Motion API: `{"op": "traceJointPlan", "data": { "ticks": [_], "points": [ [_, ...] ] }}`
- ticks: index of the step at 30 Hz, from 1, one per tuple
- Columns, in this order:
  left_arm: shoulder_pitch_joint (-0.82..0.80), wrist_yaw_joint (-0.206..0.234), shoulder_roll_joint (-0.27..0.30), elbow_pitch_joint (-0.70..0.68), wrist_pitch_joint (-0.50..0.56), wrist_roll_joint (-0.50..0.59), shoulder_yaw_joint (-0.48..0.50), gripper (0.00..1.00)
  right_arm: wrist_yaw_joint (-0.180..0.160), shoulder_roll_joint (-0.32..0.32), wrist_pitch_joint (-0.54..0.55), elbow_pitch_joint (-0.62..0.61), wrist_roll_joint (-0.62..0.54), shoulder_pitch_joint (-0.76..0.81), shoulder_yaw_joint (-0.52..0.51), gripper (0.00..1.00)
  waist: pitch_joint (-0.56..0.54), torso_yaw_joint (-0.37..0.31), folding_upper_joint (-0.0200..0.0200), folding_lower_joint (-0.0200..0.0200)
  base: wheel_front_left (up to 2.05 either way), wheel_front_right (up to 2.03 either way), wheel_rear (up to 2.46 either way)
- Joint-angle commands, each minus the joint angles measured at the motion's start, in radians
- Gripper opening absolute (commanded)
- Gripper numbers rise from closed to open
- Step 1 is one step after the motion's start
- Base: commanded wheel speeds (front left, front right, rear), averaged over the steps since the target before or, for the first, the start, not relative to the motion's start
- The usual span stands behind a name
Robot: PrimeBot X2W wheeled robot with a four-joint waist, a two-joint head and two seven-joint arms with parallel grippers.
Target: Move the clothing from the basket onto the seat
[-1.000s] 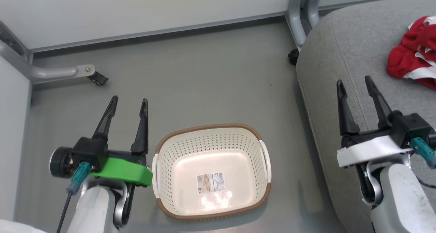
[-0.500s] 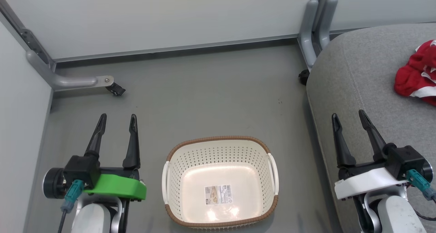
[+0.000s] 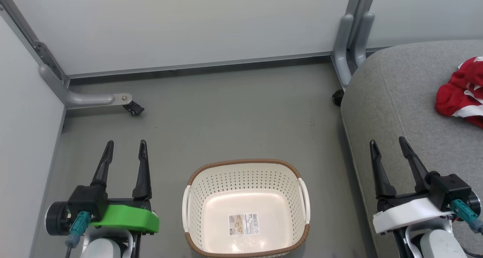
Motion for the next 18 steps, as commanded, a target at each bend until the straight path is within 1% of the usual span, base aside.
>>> {"op": "traceJointPlan", "data": {
  "ticks": [1, 9, 18],
  "points": [
    [0.014, 0.0, -0.001, -0.001, 0.0, 0.007, 0.004, 1.0, -0.001, -0.003, 0.001, 0.003, -0.004, 0.012, 0.001, 1.0, -0.003, 0.002, 0.0, 0.0001, 0.0, 0.0, 0.0],
    [0.021, -0.006, -0.005, 0.006, 0.0, 0.011, 0.007, 1.0, -0.001, -0.003, 0.007, 0.009, 0.001, 0.015, 0.005, 1.0, -0.013, 0.007, 0.0, 0.0001, 0.0, 0.0, 0.0],
    [0.02, -0.003, -0.006, 0.016, 0.0, 0.023, 0.009, 1.0, -0.001, -0.003, 0.007, 0.014, 0.006, 0.014, 0.007, 1.0, -0.014, 0.006, 0.0, 0.0001, 0.0, 0.0, 0.0]
  ]
}}
